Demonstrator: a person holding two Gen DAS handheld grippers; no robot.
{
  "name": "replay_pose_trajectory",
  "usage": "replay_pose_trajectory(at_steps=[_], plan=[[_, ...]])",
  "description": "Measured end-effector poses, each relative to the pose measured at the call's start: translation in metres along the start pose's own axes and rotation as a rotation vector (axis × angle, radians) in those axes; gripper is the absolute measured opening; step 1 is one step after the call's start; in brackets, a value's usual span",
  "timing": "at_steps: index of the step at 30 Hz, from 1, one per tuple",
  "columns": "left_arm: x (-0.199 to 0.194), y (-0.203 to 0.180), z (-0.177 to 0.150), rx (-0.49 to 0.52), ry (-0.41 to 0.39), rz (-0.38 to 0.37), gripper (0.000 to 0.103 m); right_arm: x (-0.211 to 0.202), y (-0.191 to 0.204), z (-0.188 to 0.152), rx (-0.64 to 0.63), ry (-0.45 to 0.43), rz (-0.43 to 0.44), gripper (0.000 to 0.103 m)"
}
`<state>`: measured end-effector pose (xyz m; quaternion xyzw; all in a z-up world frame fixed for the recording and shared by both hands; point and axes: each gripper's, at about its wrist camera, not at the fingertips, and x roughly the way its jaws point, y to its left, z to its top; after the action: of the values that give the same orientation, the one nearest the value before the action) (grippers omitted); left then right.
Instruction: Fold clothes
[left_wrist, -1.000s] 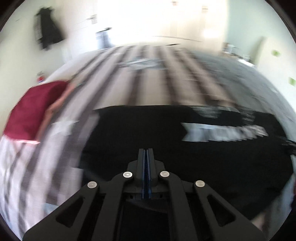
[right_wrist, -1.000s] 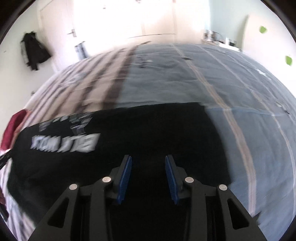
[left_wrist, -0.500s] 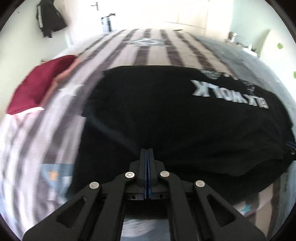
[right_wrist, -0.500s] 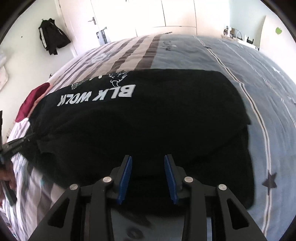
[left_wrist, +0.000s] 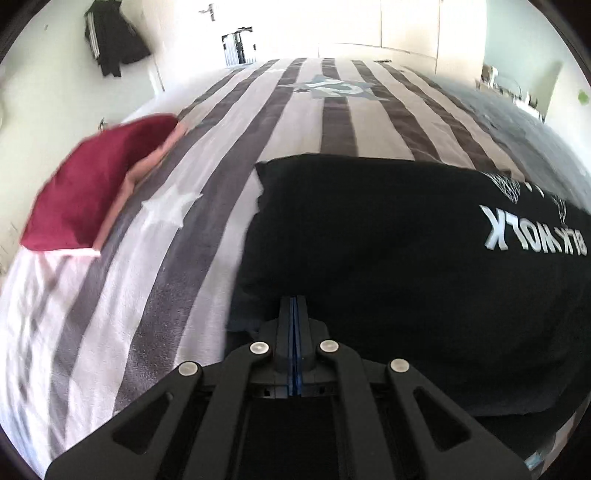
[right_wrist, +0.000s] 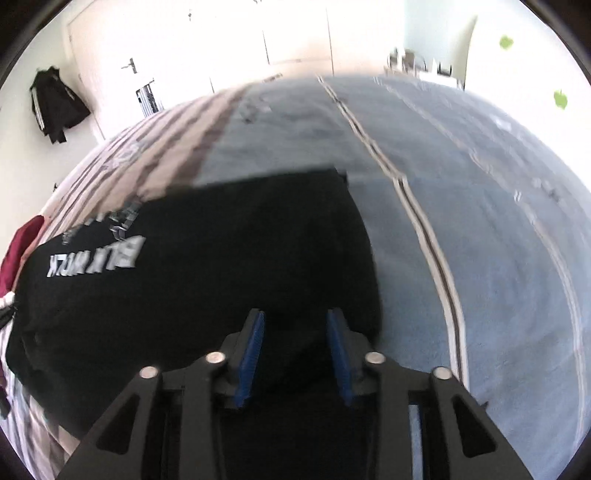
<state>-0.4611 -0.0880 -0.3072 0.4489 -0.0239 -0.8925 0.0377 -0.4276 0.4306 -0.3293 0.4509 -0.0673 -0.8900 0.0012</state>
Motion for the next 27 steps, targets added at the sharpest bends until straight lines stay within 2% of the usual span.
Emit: replay_pose_trajectory(at_steps=[2,5,7,8,12,19,21,22,25,27], plan=[[-0.005,0.005,0.002,-0.032,0.001,-0.006,0.002,-0.003,-0.007,0.001,-0.001,-0.004,0.001,0.012],[-0.022,0.017,0.007,-0.123,-0.008,-0.032,0.002,-0.017,-0.019,0.006,0.049,-0.017,0.006,0.015],[-0.033,0.021,0.011,-0.158,-0.019,-0.045,0.002,-0.027,-0.026,0.006,0.081,-0.019,-0.024,0.028],[-0.040,0.019,0.012,-0.146,-0.030,-0.047,0.002,-0.032,-0.030,0.004,0.097,-0.023,-0.038,0.041],[-0.058,0.014,0.007,-0.120,-0.037,-0.071,0.003,-0.040,-0.043,0.001,0.184,-0.017,-0.024,0.053],[-0.072,0.012,-0.007,-0.083,-0.019,-0.082,0.003,-0.001,-0.036,0.000,0.184,0.039,0.059,0.054],[-0.070,0.012,-0.010,-0.065,-0.013,-0.083,0.003,0.009,-0.037,0.001,0.198,0.039,0.095,0.064],[-0.069,0.013,-0.013,-0.058,-0.010,-0.085,0.003,0.013,-0.038,0.001,0.206,0.037,0.112,0.065],[-0.064,0.018,-0.019,-0.063,-0.007,-0.099,0.003,0.016,-0.042,0.001,0.222,0.044,0.148,0.065],[-0.064,0.021,-0.023,-0.076,0.000,-0.103,0.003,0.015,-0.046,0.000,0.231,0.053,0.171,0.059]])
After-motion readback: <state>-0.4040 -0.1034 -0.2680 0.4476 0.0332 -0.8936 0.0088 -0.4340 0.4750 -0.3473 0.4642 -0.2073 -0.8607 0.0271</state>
